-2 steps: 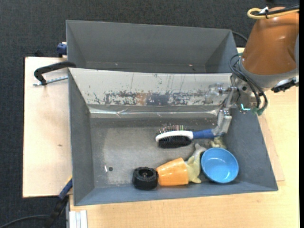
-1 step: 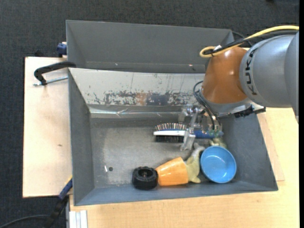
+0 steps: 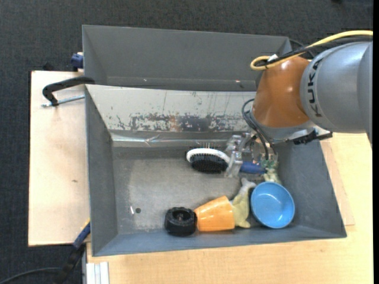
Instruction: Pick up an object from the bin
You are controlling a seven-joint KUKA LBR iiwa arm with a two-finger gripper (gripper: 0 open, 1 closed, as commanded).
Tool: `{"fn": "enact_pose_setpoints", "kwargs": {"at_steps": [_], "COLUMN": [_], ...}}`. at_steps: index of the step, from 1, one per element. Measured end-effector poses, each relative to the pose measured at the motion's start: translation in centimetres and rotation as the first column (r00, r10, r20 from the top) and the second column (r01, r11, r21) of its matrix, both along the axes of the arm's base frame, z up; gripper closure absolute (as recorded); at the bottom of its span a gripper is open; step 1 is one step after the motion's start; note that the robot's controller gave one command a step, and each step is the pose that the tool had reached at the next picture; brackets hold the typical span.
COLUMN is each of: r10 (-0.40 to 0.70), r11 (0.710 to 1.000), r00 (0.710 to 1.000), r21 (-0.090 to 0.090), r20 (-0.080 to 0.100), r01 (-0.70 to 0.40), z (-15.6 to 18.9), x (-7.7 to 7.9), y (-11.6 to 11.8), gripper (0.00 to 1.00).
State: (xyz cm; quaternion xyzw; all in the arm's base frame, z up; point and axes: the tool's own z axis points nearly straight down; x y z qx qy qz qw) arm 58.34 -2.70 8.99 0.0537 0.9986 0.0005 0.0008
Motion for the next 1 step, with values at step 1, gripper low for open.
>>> {"fn": "enact_pose_setpoints", "kwargs": {"at_steps": [1], "r10": [0.048], "r11": [0.999], "r00": [0.999], "r21": [-0.002], "r20": [0.011], "r01": [-0.048], "z": [14.02], "x": [-0.87], "y": [0.2], "gripper": [1.0]}}
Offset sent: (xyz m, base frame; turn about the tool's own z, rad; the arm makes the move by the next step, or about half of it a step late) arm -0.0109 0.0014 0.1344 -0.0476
